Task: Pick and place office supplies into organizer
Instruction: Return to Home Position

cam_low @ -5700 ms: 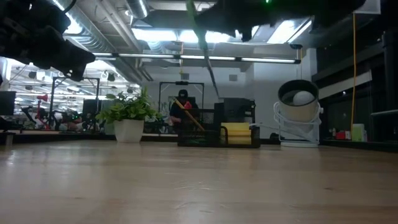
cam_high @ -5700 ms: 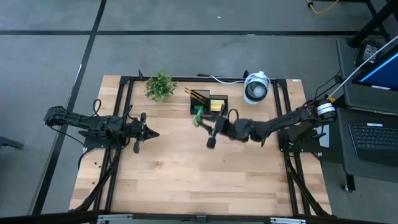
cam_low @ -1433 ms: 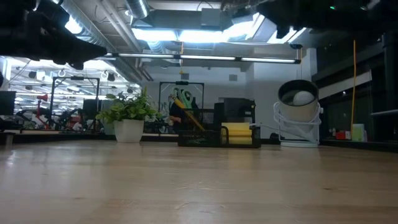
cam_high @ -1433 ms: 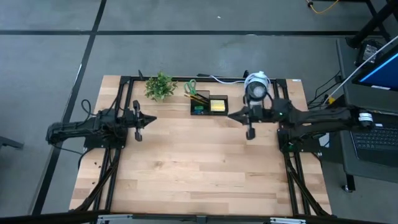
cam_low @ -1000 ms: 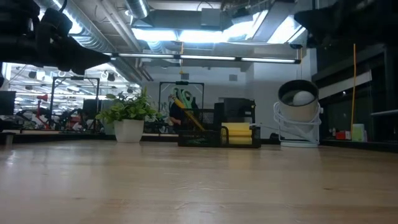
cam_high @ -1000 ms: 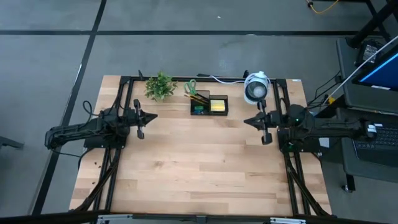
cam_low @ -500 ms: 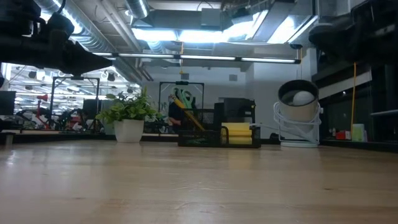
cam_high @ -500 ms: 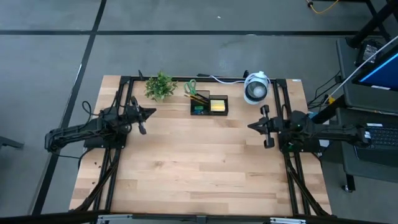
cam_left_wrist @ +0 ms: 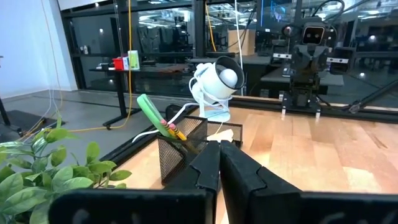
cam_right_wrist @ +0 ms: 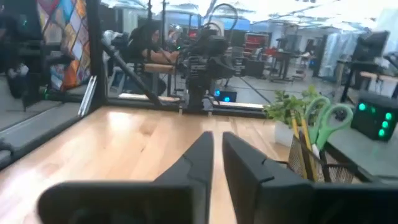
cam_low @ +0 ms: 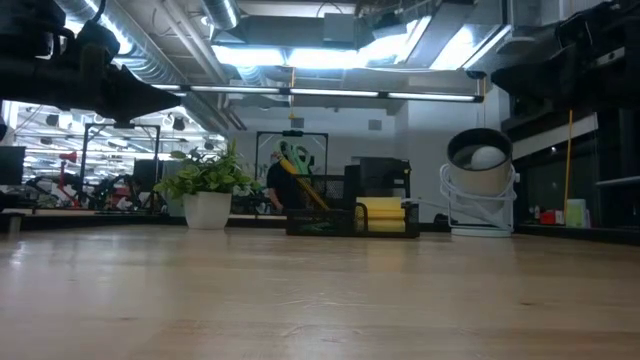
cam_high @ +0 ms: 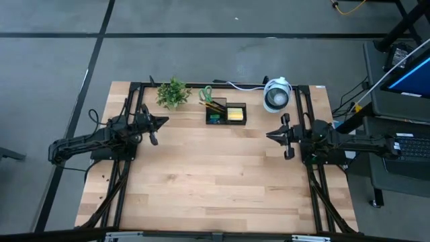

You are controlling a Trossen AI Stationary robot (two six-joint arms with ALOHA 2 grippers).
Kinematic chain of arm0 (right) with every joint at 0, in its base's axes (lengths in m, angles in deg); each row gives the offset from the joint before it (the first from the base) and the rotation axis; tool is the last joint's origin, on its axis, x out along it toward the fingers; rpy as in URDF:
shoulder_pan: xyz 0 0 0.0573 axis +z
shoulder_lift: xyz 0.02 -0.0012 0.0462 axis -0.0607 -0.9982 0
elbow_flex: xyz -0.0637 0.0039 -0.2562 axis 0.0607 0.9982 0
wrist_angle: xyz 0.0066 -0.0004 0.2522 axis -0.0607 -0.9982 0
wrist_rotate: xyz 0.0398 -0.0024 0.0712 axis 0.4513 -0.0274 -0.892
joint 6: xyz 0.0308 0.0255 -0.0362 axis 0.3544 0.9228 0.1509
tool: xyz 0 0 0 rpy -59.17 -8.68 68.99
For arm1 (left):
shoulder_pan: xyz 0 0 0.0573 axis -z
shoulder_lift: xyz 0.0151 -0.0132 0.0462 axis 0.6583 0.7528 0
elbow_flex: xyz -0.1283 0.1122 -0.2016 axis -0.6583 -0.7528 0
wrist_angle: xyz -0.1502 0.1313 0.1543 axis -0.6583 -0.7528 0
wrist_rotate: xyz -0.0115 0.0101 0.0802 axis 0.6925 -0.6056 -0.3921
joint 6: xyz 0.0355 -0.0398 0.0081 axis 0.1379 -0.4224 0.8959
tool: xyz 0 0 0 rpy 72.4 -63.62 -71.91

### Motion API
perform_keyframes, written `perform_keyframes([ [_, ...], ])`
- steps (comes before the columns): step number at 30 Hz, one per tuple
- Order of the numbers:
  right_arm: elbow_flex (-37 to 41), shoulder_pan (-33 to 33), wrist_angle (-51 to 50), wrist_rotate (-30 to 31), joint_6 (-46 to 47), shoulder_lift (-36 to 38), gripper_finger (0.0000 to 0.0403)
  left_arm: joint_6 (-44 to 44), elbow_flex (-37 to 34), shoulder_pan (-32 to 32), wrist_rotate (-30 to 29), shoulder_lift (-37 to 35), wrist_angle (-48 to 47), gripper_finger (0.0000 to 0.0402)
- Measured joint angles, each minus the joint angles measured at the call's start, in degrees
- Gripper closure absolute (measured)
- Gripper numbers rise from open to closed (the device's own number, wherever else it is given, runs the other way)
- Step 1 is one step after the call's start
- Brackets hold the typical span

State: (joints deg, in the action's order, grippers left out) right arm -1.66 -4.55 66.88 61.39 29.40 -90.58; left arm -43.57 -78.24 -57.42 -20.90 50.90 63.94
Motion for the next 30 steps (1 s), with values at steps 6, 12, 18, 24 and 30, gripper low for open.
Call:
perform_keyframes([
  [6,0.0,0.0,-0.28,0.04,5.69,-0.02,0.0357,0.0,0.0,0.0,-0.02,0.0,-0.01,0.0395],
  [12,0.0,0.0,-0.28,0.04,5.45,-0.02,0.0357,0.0,0.0,0.0,-0.02,0.0,-0.01,0.0393],
  [18,-0.02,0.36,-0.06,0.16,1.07,1.44,0.0357,0.0,0.0,0.02,-0.02,0.0,-0.02,0.0392],
  [24,-0.09,2.99,-2.86,0.54,-0.58,10.26,0.0357,0.0,0.0,0.02,-0.02,0.0,-0.02,0.0395],
  [30,-0.09,4.69,-7.23,0.66,1.05,14.47,0.0357,0.0,0.0,0.02,-0.02,0.0,-0.03,0.0392],
])
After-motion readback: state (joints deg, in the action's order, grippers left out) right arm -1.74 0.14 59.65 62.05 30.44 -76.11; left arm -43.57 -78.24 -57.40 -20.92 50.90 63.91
